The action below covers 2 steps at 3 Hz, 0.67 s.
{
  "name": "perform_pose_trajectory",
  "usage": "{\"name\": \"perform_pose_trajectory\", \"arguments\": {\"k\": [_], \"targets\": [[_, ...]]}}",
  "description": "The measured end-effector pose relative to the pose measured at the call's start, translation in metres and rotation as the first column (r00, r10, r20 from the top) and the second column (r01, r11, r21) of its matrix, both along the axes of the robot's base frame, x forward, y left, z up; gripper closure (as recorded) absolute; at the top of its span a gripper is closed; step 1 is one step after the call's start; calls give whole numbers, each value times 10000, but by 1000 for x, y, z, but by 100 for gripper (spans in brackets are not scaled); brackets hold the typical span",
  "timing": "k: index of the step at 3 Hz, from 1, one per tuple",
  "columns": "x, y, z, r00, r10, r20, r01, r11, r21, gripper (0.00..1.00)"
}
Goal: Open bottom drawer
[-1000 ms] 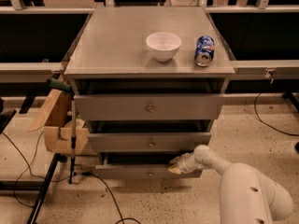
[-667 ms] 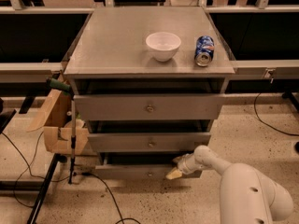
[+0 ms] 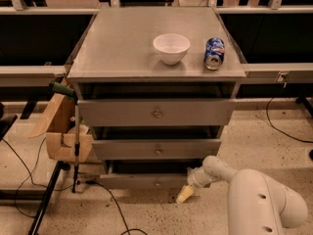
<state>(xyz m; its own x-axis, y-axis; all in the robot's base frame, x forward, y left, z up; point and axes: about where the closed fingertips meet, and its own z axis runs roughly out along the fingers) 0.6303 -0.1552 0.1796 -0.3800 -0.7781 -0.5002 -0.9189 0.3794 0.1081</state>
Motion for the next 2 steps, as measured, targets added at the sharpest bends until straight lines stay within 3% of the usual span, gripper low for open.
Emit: {"name": "perform_pose_trajectory", "arguments": {"k": [1,2], "targets": [[0,0,0,10000,6,-8,-6,10000,-5,0],[-3,0,-1,9999,105,-130,-106,9999,-90,19]]}}
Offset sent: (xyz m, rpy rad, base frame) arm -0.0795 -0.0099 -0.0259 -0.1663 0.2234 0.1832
